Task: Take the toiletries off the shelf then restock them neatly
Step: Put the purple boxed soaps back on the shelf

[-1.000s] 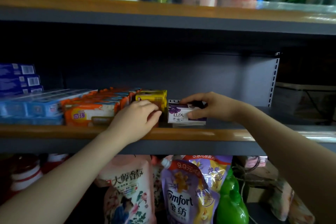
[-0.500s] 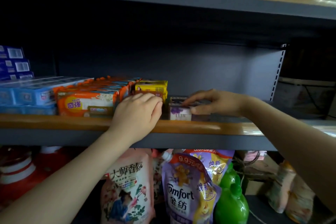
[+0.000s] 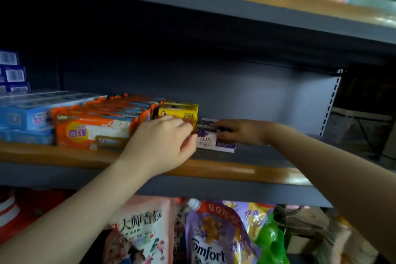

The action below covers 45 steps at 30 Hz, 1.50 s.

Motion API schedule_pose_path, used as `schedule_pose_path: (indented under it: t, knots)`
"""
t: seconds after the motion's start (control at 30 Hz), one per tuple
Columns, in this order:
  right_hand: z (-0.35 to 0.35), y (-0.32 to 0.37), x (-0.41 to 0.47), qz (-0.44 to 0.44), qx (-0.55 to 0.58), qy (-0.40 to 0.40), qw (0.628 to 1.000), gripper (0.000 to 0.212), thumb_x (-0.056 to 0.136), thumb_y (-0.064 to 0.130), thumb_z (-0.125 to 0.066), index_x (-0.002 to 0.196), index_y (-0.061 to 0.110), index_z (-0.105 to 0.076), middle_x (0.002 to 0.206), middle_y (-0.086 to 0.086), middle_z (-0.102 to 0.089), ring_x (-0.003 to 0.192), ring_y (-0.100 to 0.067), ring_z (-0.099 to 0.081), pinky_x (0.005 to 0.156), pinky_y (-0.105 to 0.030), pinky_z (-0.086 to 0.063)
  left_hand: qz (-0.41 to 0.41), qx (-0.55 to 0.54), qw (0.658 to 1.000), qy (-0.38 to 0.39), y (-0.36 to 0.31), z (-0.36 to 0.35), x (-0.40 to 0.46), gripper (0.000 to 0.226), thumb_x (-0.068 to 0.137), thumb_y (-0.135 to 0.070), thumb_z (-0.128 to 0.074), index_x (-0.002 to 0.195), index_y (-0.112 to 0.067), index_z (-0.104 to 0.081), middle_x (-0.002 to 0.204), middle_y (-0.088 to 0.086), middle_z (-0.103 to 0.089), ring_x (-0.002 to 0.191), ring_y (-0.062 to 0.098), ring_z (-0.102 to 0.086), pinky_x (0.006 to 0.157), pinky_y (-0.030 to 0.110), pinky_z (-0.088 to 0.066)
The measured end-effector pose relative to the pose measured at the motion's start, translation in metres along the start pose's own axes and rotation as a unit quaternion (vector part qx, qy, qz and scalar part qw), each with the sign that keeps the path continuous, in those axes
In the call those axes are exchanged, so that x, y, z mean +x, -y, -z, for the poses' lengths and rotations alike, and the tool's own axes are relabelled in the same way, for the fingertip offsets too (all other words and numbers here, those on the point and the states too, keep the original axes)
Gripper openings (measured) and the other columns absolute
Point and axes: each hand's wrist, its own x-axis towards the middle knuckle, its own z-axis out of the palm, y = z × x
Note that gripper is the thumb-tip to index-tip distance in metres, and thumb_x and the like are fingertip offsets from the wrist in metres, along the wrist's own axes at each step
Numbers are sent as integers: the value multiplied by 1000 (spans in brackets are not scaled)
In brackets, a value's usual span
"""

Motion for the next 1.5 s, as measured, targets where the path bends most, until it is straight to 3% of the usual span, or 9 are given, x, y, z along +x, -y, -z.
schedule_pose_path:
  t: [0.23, 0.37, 0.5, 0.63, 0.77, 0.93, 1.13, 1.33, 1.5]
  knots:
    - [-13, -4, 32, -3, -93, -46, 995, 46, 100, 20, -38, 144, 19, -29, 147, -9, -35, 129, -25, -40, 105, -29, -29, -25, -14, 999, -37, -2, -2, -6, 35, 86, -26, -39, 73, -14, -69, 64, -1, -63, 60, 19, -60, 46, 26, -44]
    - [-12, -8, 34, -28, -173, -99, 980, 46, 95, 30, -48, 137, 13, -41, 141, -14, -38, 125, -30, -43, 106, -36, -34, -25, -15, 999, -35, -3, -1, -6, 37, 87, -25, -38, 73, -11, -69, 65, 1, -63, 62, 21, -61, 45, 29, -48]
    - [2, 10, -14, 26, -133, -234, 963, 28, 94, 27, -51, 115, 12, -62, 115, -8, -63, 99, -22, -57, 86, -28, -44, -54, 8, 996, -77, -5, -1, -7, 31, 86, -18, -42, 81, -7, -70, 75, 7, -67, 70, 27, -64, 52, 35, -53]
    - [-20, 29, -105, 140, -39, -351, 925, 19, 88, 20, -55, 99, 10, -66, 81, -3, -65, 67, -5, -49, 63, -10, -34, -125, 33, 981, -145, -17, 2, -14, 20, 84, -6, -51, 91, -4, -70, 90, 10, -68, 88, 28, -62, 71, 37, -51]
    - [-76, 13, -168, 145, -13, -288, 947, 20, 85, 21, -51, 100, 16, -65, 76, 9, -58, 64, 0, -49, 62, -10, -38, -173, -6, 972, -158, -57, -2, -54, 16, 79, -4, -56, 89, -3, -69, 89, 12, -66, 90, 27, -54, 73, 37, -44]
    - [-160, -16, -193, 73, -16, -67, 995, 20, 90, 23, -56, 107, 17, -63, 103, 2, -64, 92, -14, -59, 79, -20, -43, -171, -106, 979, 10, -107, -42, -124, 18, 80, -8, -54, 91, -7, -68, 90, 9, -64, 86, 25, -57, 70, 36, -48]
    - [-227, -12, -216, 28, -102, 116, 988, 38, 90, 41, -53, 118, 15, -55, 119, -6, -55, 112, -23, -52, 88, -33, -43, -105, -212, 947, 215, -144, -70, -197, 27, 85, -19, -44, 98, -13, -68, 91, 1, -64, 77, 17, -62, 54, 27, -51]
    - [-258, -11, -240, -4, -150, 135, 979, 80, 75, 65, -58, 131, 11, -41, 128, -11, -43, 118, -28, -42, 99, -40, -39, -53, -255, 919, 296, -174, -75, -234, 33, 87, -31, -38, 101, -20, -67, 94, -7, -61, 74, 6, -58, 51, 20, -45]
    - [-262, -12, -249, 23, -112, 95, 989, 68, 72, 54, -66, 124, 16, -46, 119, -7, -49, 107, -24, -48, 93, -35, -41, 138, -334, 873, 328, -204, -72, -257, 39, 89, -42, -44, 120, -22, -56, 116, -12, -48, 95, 6, -53, 77, 28, -50]
